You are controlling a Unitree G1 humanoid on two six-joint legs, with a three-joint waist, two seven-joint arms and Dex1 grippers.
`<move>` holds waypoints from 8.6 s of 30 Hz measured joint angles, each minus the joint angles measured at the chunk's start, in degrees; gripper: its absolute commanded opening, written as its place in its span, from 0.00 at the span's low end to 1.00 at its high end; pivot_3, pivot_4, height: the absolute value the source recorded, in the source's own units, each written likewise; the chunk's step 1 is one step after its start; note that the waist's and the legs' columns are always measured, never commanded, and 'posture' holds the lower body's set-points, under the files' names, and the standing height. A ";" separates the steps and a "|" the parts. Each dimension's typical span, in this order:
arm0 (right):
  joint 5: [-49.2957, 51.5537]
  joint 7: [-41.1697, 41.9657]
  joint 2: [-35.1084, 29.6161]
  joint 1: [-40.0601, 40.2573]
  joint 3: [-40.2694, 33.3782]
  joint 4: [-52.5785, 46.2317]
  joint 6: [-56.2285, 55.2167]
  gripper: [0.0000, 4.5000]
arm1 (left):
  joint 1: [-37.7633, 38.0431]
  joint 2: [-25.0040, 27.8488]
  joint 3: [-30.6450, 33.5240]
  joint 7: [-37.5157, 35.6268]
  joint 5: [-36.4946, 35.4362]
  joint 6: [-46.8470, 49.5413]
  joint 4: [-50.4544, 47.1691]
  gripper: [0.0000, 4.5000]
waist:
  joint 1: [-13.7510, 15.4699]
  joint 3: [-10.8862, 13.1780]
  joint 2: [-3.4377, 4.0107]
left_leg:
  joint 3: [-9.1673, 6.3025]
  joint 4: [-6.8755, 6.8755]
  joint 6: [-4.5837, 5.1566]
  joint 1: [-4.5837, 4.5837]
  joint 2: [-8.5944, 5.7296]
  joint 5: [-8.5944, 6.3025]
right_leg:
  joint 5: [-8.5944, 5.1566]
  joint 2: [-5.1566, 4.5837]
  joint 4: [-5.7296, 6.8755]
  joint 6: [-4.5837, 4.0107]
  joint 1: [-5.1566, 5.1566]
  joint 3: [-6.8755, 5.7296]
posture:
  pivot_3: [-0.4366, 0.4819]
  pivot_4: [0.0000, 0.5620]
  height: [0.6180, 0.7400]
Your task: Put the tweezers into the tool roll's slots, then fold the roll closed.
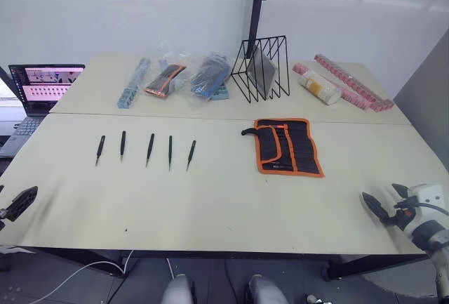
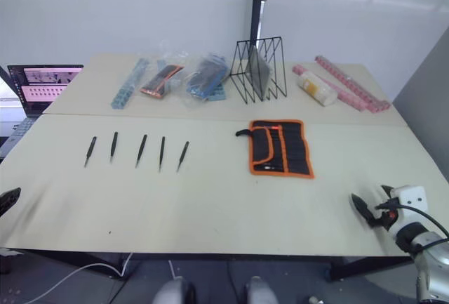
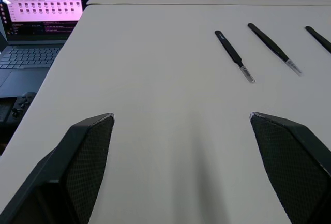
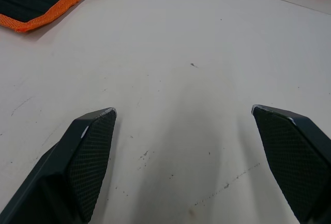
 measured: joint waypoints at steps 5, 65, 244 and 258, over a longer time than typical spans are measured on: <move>2.95 -2.14 2.91 2.09 2.07 -13.76 7.89 1.00 | 0.77 -3.49 -0.94 0.50 -1.54 2.50 -8.24 1.00 | 0.00 -0.01 0.04 | -0.01 0.01 -0.01 -0.01 0.05 0.00 | 0.00 0.00 0.03 0.00 0.02 0.00 | 0.48 0.27 0.54; -2.39 -9.33 14.32 -13.85 35.12 -38.70 28.32 0.01 | -9.65 -6.12 -29.93 0.53 -7.65 16.71 -42.35 1.00 | 0.55 0.11 0.20 | -0.79 -0.03 0.00 -0.09 -0.24 0.00 | -0.02 0.16 -0.37 0.03 0.41 -0.17 | 0.48 0.27 0.54; -14.81 3.25 6.55 -3.14 41.80 -43.74 20.58 0.00 | -32.22 -22.37 -57.17 -7.82 20.59 -9.29 -6.55 0.00 | -0.47 -0.61 0.62 | -1.55 -0.92 0.20 1.47 -0.63 -0.07 | -0.44 0.35 -1.61 0.21 2.59 0.02 | 0.48 0.27 0.54; 14.09 0.97 2.70 -8.38 4.59 -31.96 35.65 0.41 | -5.44 -7.60 -14.35 2.20 2.47 9.06 -17.54 0.33 | 0.38 0.02 0.39 | -1.63 -1.04 0.28 0.95 -0.83 -0.14 | -0.44 -0.01 -1.88 0.26 2.24 -0.12 | 0.48 0.27 0.54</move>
